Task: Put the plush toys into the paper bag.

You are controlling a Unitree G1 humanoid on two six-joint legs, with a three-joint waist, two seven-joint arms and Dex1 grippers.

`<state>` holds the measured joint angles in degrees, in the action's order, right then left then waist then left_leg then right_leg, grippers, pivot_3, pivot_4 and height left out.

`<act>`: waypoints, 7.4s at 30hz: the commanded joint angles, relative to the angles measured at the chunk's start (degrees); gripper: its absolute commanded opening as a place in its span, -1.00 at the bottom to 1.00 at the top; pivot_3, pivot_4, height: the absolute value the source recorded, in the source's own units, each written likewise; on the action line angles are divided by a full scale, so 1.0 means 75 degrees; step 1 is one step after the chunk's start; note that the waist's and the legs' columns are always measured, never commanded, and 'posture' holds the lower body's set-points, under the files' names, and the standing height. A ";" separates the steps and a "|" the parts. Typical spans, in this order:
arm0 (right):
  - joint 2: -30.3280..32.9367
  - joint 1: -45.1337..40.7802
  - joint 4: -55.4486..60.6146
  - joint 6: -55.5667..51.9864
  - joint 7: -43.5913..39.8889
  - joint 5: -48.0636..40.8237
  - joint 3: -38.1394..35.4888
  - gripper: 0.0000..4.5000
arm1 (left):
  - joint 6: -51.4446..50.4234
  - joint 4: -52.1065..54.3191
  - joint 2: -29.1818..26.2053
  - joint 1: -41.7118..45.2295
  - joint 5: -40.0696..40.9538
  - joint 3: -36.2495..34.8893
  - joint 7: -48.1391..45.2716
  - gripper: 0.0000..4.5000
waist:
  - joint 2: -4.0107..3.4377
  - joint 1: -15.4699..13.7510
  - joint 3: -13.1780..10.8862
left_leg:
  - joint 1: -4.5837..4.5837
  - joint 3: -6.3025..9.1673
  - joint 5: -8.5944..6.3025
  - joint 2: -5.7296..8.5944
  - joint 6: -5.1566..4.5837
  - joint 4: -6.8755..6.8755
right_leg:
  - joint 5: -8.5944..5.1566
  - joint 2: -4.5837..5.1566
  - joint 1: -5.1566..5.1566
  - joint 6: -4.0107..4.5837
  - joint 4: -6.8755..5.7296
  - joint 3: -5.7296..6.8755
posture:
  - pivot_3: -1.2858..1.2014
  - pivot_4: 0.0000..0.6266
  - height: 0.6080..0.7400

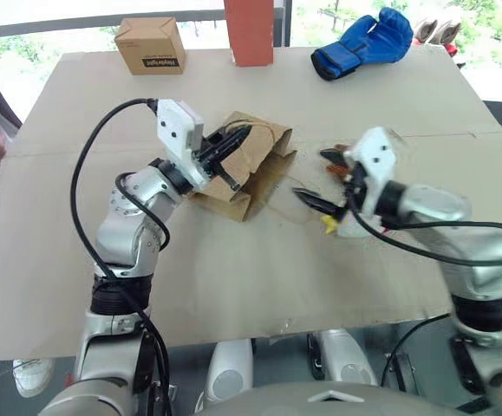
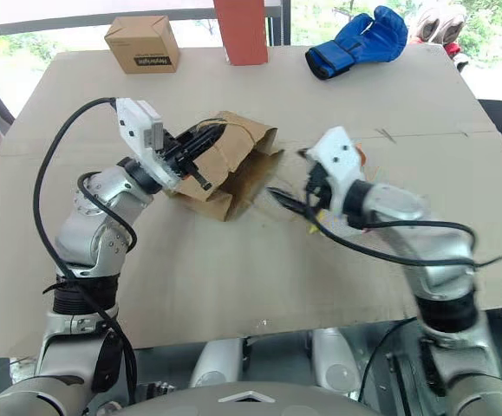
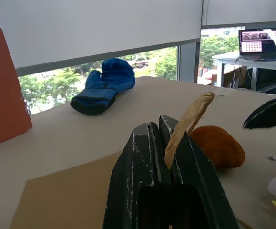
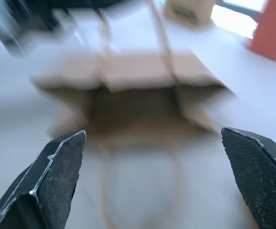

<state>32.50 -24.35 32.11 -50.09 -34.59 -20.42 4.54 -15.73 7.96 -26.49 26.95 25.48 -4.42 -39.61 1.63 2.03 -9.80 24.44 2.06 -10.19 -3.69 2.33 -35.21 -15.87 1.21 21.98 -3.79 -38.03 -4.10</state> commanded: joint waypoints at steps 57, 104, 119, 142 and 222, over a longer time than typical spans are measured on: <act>-0.0539 -0.1125 -0.2286 0.1394 -0.0910 0.0451 0.0037 0.33 | -0.1539 0.1864 0.0374 -0.0805 0.2131 -0.0972 0.0782 -1.00 | -0.0004 -0.0145 -0.0007 | 0.0035 0.0015 -0.0001 -0.0007 -0.0001 -0.0011 | 0.0003 -0.0014 0.0023 0.0000 -0.0002 0.0004 | 0.03 -0.52 1.00; -0.1453 -0.0853 -0.2764 0.2382 -0.1209 0.1234 0.1424 0.99 | -0.1632 0.1855 0.1133 -0.0862 0.2807 -0.0887 0.1605 -1.00 | -0.0006 0.0045 -0.0008 | 0.0029 0.0020 0.0000 -0.0007 -0.0001 -0.0014 | 0.0004 -0.0023 0.0020 0.0000 -0.0005 0.0000 | 0.03 -0.52 1.00; -0.2698 -0.1434 -0.4495 0.2988 -0.1115 0.2002 0.2503 -0.04 | -0.1918 0.2152 0.1114 -0.0812 0.2929 -0.0857 0.1753 -1.00 | -0.0007 0.0007 -0.0009 | 0.0034 0.0019 0.0000 -0.0007 0.0000 -0.0015 | 0.0005 -0.0022 0.0020 -0.0001 -0.0004 -0.0001 | 0.03 -0.52 1.00; -0.4058 -0.2779 -0.6373 0.4647 -0.0871 0.1853 0.1725 -0.97 | -0.3218 0.2287 0.0902 -0.1059 0.5691 -0.1589 0.2648 -1.00 | -0.0008 0.0023 -0.0010 | 0.0036 0.0021 0.0000 -0.0007 0.0000 -0.0013 | 0.0005 -0.0021 0.0021 -0.0001 -0.0005 -0.0001 | 0.03 -0.52 1.00; -0.5078 -0.2916 -0.8220 0.6695 -0.1471 0.2456 0.2244 -0.98 | -0.2897 0.2355 0.0376 -0.1108 0.5350 -0.1192 0.2288 -1.00 | -0.0018 0.0040 -0.0018 | 0.0034 0.0015 0.0000 -0.0010 0.0003 0.0007 | 0.0007 -0.0027 0.0031 0.0003 0.0001 -0.0013 | 0.03 -0.52 1.00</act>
<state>-4.96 -45.81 -32.40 -1.01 -44.62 -0.60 22.00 -38.47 23.38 -23.68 18.40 65.91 -12.96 -22.25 1.50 2.33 -9.94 24.70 2.16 -10.19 -3.76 2.35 -35.16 -15.82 1.01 22.21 -3.76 -38.03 -4.20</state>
